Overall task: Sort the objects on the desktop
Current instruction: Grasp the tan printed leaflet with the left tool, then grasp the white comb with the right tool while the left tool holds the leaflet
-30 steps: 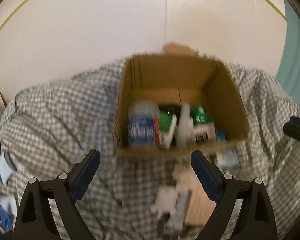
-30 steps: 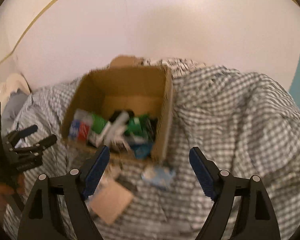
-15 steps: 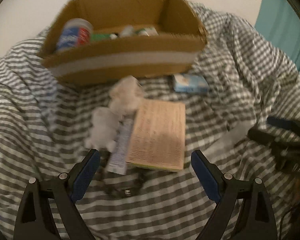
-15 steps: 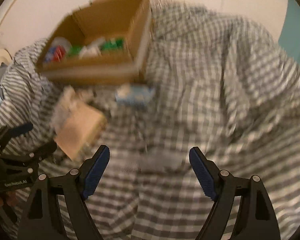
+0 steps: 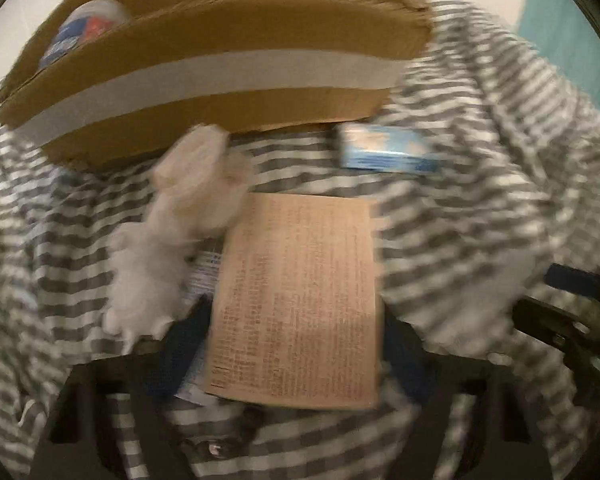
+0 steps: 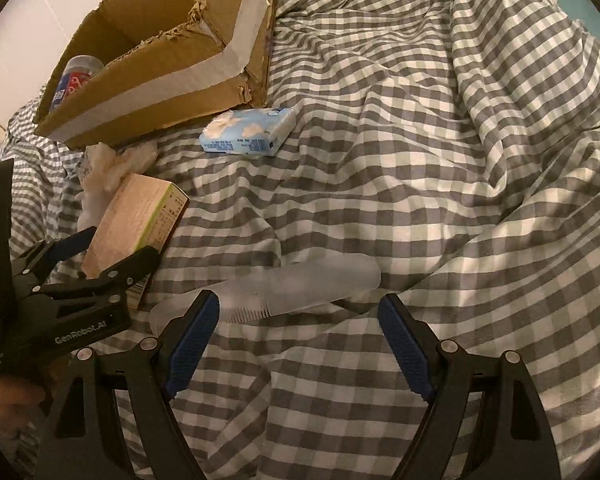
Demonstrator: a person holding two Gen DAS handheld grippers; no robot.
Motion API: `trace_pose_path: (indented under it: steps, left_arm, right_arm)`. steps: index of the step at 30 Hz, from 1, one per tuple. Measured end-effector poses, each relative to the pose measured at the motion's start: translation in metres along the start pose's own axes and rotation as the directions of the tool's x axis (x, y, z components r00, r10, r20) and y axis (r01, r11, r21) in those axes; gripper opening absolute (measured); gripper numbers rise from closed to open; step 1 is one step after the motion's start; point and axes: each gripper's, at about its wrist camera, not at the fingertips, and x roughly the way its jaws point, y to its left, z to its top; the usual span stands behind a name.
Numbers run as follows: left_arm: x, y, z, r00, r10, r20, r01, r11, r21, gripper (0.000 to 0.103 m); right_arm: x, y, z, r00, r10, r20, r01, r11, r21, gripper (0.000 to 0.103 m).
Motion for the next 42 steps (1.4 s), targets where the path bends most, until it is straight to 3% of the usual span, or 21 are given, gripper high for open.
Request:
trace_pose_path:
  steps: [5,9,13,16,18,22,23,24,28,30,35,38,42]
  left_arm:
    - [-0.022,0.006,-0.01,1.0,-0.008,0.008,0.008,1.0,-0.016,0.076]
    - [-0.071,0.033,-0.016,0.993,-0.012,0.113,0.023,0.995,-0.098,0.076]
    - [-0.098,0.068,-0.012,0.983,0.055,0.173,-0.028,0.987,-0.155,0.076]
    - [-0.096,0.092,-0.019,0.984,0.075,0.162,-0.04,0.976,-0.213,0.076]
    - [-0.089,0.103,-0.024,0.988,0.059,0.14,-0.021,0.965,-0.262,0.076]
    - [-0.084,0.112,-0.031,0.99,0.04,0.138,0.0,0.959,-0.282,0.076]
    - [-0.083,0.112,-0.031,0.99,0.038,0.139,0.002,0.96,-0.28,0.076]
    - [-0.083,0.113,-0.031,0.989,0.031,0.143,0.01,0.96,-0.279,0.076]
    - [-0.086,0.118,-0.033,0.986,0.024,0.162,0.022,0.961,-0.274,0.076]
    - [-0.085,0.122,-0.035,0.986,0.033,0.166,0.014,0.961,-0.277,0.076]
    - [-0.087,0.138,-0.04,0.986,0.056,0.158,-0.002,0.946,-0.324,0.076]
    - [-0.098,0.145,-0.043,0.98,0.083,0.182,-0.017,0.941,-0.339,0.076]
    - [-0.11,0.148,-0.045,0.974,0.107,0.202,-0.031,0.937,-0.347,0.076]
  right_arm:
    - [-0.009,0.007,-0.003,1.0,0.028,0.0,-0.028,0.999,0.031,0.082]
    - [-0.001,0.011,-0.008,0.992,0.091,-0.086,-0.073,0.978,0.197,0.082]
    - [0.018,0.024,-0.004,0.981,0.154,-0.115,-0.116,0.952,0.284,0.082]
    - [0.038,0.023,0.003,0.974,0.185,-0.132,-0.123,0.918,0.376,0.082]
    - [0.052,0.021,0.005,0.974,0.16,-0.16,-0.08,0.905,0.418,0.082]
    - [0.06,0.018,0.004,0.976,0.155,-0.154,-0.069,0.888,0.454,0.082]
    - [0.061,0.019,0.004,0.977,0.146,-0.157,-0.06,0.891,0.45,0.079]
    - [0.06,0.02,0.004,0.98,0.117,-0.163,-0.035,0.9,0.433,0.067]
    - [0.05,0.027,-0.001,0.988,0.064,-0.143,-0.012,0.94,0.342,0.051]
    - [0.043,0.03,-0.006,0.99,0.04,-0.133,0.0,0.956,0.292,0.038]
    - [0.023,0.039,-0.014,0.995,0.009,-0.102,0.013,0.977,0.213,0.021]
    - [0.006,0.048,-0.017,0.997,-0.009,-0.077,0.021,0.988,0.153,0.019]
    - [-0.008,0.053,-0.018,0.998,0.047,-0.045,-0.04,0.987,0.155,0.018]
